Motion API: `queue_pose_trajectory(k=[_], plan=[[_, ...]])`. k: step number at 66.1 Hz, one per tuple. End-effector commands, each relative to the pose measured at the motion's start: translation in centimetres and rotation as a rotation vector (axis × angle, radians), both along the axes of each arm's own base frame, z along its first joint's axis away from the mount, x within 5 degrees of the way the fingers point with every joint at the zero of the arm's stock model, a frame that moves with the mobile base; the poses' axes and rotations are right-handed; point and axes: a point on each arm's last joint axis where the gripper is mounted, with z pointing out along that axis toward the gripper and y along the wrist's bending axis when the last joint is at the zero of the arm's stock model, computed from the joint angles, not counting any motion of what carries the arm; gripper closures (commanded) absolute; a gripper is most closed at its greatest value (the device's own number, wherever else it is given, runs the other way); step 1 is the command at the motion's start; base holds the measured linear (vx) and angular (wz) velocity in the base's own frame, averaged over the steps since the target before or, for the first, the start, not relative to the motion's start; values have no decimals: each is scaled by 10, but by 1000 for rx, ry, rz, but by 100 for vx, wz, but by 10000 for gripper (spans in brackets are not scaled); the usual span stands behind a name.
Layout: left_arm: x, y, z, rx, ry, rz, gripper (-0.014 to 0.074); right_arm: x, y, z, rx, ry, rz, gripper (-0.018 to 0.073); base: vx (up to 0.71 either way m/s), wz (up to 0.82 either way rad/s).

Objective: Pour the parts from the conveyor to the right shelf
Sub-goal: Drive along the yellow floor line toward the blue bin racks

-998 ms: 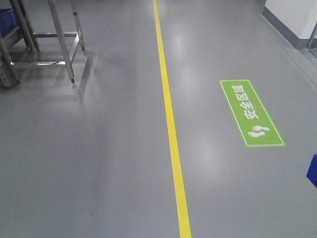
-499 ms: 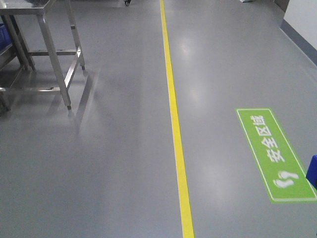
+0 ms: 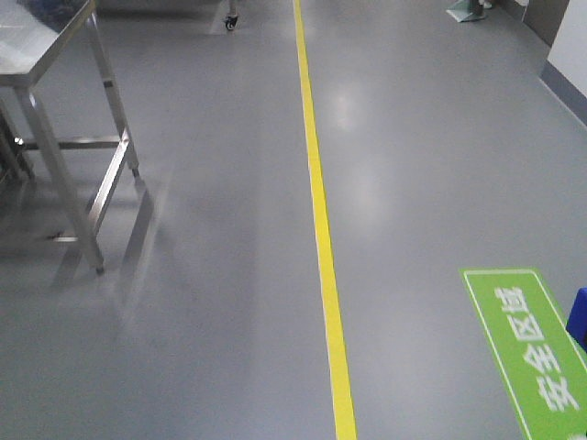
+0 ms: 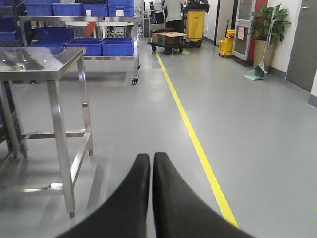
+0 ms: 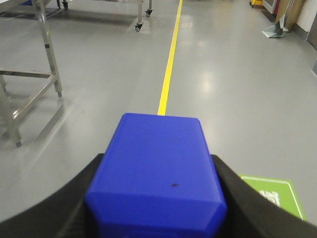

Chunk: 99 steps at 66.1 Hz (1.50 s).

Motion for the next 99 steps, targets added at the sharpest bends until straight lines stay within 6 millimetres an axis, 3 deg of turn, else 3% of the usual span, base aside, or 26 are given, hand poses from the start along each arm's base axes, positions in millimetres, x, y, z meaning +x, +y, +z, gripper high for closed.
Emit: queue_pose_trajectory(k=[1,99], plan=[[1,-1,13,-18,-82,-8,602,2,-2,15,8,-92,-24,564,82,-1],[1,-1,13,-18,-82,-8,602,2,-2,15,8,-91,-23,564,78,2]])
